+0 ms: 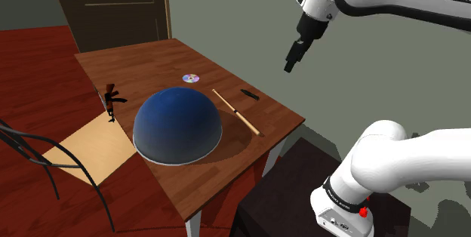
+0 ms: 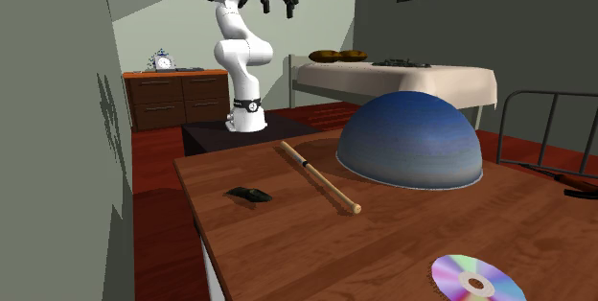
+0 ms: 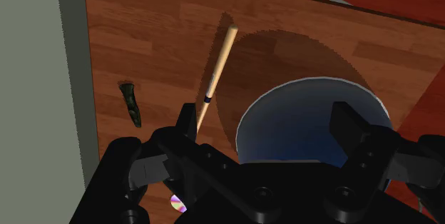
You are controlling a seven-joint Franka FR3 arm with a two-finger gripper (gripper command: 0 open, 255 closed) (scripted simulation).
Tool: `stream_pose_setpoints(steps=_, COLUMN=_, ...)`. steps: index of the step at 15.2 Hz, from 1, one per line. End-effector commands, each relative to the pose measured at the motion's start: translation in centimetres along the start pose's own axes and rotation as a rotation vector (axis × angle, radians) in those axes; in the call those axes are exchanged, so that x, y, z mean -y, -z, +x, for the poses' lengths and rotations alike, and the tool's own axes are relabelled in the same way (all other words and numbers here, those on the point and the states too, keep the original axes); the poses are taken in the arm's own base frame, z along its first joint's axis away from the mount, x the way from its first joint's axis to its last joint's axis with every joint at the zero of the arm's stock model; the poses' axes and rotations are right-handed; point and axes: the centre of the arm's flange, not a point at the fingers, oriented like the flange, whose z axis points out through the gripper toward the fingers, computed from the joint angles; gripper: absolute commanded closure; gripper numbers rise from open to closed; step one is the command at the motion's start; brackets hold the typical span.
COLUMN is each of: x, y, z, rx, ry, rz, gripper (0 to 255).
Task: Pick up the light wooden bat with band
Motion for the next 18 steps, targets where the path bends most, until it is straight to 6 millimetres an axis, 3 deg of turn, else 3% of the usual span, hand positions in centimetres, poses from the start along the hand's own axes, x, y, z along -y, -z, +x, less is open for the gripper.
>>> stream_pose_setpoints(steps=1, x=0.0, y=0.0, z=0.0, rx=0.0, ry=0.0, rz=0.0, gripper=0)
stream_pose_setpoints(steps=18, x=-4.0, y=-19.3, z=12.3, rx=0.083, ry=-0.168, rz=0.03, gripper=0)
